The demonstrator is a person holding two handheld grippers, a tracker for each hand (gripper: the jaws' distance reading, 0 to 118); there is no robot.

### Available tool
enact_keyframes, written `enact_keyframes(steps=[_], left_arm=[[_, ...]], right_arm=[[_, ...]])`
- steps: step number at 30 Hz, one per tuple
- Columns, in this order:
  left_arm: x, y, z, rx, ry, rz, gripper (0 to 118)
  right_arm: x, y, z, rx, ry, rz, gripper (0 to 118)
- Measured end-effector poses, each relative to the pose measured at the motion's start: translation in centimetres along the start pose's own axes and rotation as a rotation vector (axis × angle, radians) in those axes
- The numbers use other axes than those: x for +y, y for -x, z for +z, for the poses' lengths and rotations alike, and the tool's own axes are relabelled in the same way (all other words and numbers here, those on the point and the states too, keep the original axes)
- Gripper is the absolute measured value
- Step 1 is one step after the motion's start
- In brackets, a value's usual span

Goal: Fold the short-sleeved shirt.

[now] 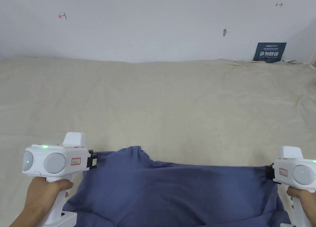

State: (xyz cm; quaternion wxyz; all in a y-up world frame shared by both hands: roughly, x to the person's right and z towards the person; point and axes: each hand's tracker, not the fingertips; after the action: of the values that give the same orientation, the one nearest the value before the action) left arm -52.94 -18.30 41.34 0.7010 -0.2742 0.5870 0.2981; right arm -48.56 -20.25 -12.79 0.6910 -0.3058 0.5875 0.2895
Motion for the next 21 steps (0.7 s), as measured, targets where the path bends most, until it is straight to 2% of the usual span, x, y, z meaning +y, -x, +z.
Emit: enact_keyframes(steps=[7, 13, 21], left_arm=[[-1.2, 0.6, 4.0, 0.006, -0.048, 0.025, 0], [-2.5, 1.1, 8.5, 0.005, -0.094, 0.023, 0], [-7.5, 1.4, 13.2, 0.000, -0.074, -0.001, 0]], right_arm=[[-1.4, -1.9, 8.2, 0.074, -0.147, -0.037, 2], [-3.6, -3.2, 13.8, 0.108, -0.223, -0.037, 2], [-8.1, -4.8, 16.7, 0.157, -0.225, -0.048, 2]])
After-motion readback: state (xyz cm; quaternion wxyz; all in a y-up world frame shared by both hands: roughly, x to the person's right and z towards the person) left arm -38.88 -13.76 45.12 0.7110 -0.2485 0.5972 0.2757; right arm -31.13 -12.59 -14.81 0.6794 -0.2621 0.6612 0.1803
